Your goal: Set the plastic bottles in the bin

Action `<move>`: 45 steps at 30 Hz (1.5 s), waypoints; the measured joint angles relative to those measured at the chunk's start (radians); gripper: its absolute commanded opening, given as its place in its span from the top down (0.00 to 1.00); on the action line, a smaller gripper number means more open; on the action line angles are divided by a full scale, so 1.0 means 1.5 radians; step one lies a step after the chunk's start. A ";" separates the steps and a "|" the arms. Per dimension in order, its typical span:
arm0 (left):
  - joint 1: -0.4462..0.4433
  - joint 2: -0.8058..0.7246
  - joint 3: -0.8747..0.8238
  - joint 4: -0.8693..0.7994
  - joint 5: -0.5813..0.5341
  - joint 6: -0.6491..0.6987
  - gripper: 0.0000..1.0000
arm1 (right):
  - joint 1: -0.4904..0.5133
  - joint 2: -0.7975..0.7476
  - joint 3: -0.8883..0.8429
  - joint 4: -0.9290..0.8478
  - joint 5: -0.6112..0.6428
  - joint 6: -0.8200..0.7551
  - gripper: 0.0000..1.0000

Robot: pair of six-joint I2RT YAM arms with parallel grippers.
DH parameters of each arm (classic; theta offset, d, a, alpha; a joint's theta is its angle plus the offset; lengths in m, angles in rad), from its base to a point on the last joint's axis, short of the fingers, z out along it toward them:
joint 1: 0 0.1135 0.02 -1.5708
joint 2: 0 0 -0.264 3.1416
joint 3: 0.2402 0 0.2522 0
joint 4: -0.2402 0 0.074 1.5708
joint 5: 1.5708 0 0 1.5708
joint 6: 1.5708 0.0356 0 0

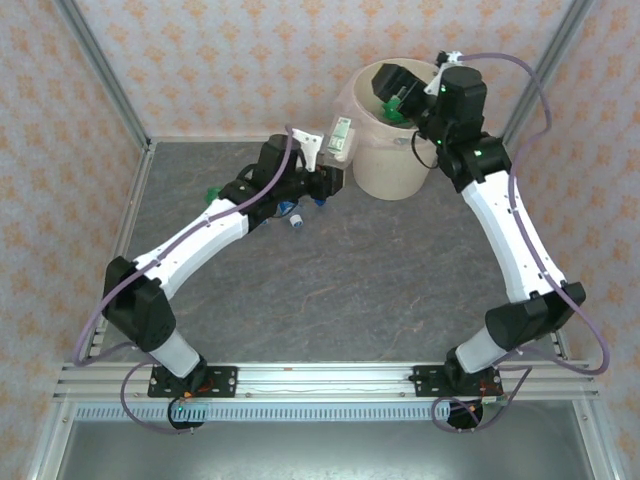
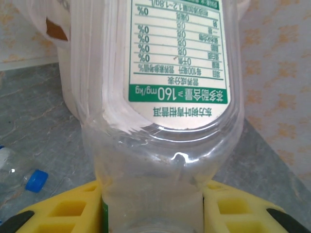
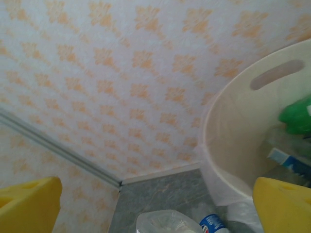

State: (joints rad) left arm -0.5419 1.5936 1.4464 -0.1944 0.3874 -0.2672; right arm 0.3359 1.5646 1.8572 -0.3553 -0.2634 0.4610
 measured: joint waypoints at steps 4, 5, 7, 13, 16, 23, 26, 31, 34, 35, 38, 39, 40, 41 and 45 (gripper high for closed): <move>0.009 -0.035 -0.001 0.000 0.018 0.002 0.65 | 0.010 0.031 0.022 0.007 -0.061 -0.001 0.00; 0.010 -0.042 -0.001 0.000 0.020 0.003 0.65 | 0.010 0.035 0.022 0.009 -0.076 0.000 0.00; 0.010 -0.057 -0.001 0.000 0.025 0.004 0.65 | 0.010 0.045 0.022 0.018 -0.113 0.004 0.03; 0.019 -0.082 -0.001 0.000 0.040 0.005 0.65 | 0.014 0.111 0.086 0.016 -0.223 0.010 0.08; 0.023 -0.083 -0.001 0.000 0.041 0.005 0.65 | 0.025 0.138 0.112 0.003 -0.261 0.003 0.11; 0.023 -0.083 -0.001 0.000 0.042 0.005 0.65 | 0.043 0.154 0.126 -0.047 -0.308 -0.017 0.13; 0.023 -0.084 -0.001 0.000 0.042 0.006 0.65 | 0.042 0.154 0.126 -0.065 -0.324 -0.026 0.21; 0.023 -0.083 -0.001 0.000 0.053 0.010 0.65 | 0.042 0.155 0.126 -0.083 -0.351 -0.039 0.32; 0.023 -0.083 -0.001 0.000 0.057 0.010 0.64 | 0.042 0.155 0.126 -0.084 -0.359 -0.039 0.37; 0.023 -0.084 -0.001 0.000 0.058 0.010 0.64 | 0.041 0.155 0.126 -0.084 -0.361 -0.039 0.39; 0.023 -0.083 -0.001 0.000 0.061 0.010 0.64 | 0.040 0.155 0.126 -0.083 -0.365 -0.037 0.49; 0.023 -0.084 -0.001 0.000 0.062 0.010 0.63 | 0.040 0.155 0.126 -0.083 -0.366 -0.037 0.50; 0.024 -0.084 -0.001 0.000 0.063 0.010 0.61 | 0.040 0.155 0.126 -0.082 -0.367 -0.036 0.51; 0.026 -0.083 -0.001 0.000 0.064 0.010 0.57 | 0.040 0.155 0.126 -0.082 -0.366 -0.036 0.52; 0.026 -0.083 -0.001 0.000 0.067 0.014 0.37 | 0.040 0.155 0.126 -0.082 -0.369 -0.036 0.54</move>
State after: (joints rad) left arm -0.5030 1.4685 1.4445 -0.1944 0.4877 -0.2459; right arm 0.3965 1.7969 2.0460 -0.4786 -0.8162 0.4065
